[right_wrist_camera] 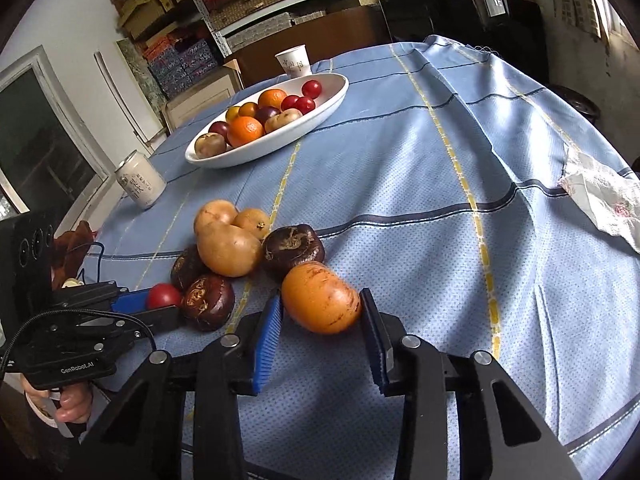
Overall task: Organize fruits
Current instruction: 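Carry the tomato and orange fruit over the white plate and open both tools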
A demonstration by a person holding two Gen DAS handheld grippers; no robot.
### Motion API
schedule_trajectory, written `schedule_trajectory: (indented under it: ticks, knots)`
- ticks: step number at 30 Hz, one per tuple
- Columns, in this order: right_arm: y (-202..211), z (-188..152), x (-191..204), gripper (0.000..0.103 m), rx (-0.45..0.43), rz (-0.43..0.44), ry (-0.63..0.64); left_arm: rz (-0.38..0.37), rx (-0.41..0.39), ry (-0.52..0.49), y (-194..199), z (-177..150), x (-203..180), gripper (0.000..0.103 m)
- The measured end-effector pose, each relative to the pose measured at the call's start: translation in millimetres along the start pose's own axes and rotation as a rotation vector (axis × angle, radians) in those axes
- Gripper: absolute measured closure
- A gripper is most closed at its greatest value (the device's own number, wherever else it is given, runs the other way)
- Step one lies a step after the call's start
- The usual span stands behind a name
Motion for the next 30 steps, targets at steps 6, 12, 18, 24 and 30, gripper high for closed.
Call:
schedule_trajectory:
  ticks: [6,12,18,24,30]
  knots:
    - [10.5,1.9,0.3,0.064,-0.047,0.064,-0.003,0.001,-0.035,0.013,7.8,-1.4,1.7,0.073]
    - [16.5,4.0,4.5,0.064,-0.068,0.087,0.023,-0.03,-0.085,0.041,20.5,-0.7,5.7,0.073]
    - [28.4,45.8,29.0,0.064,-0.056,0.199,0.095,-0.039,-0.119,0.045,47.0,28.9,18.7,0.073]
    - [-17.8,119.4,39.0,0.064,-0.047,0.228,0.065,0.07,-0.155,0.082,48.0,102.2,58.5,0.073]
    - [-77.5,169.5,36.8,0.064,-0.058,0.212,0.032,0.171,-0.12,0.131,14.3,154.8,98.1,0.073]
Point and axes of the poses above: each gripper's, at about its wrist camera, not at the fingertips, and y roughly against the way its jaws point, x to its left, z to its top, the point moved 4 cm from there along -y, roughly the way its jaws point, and after that the axes turned 5 degrees about -y, right-handed, at the moved point
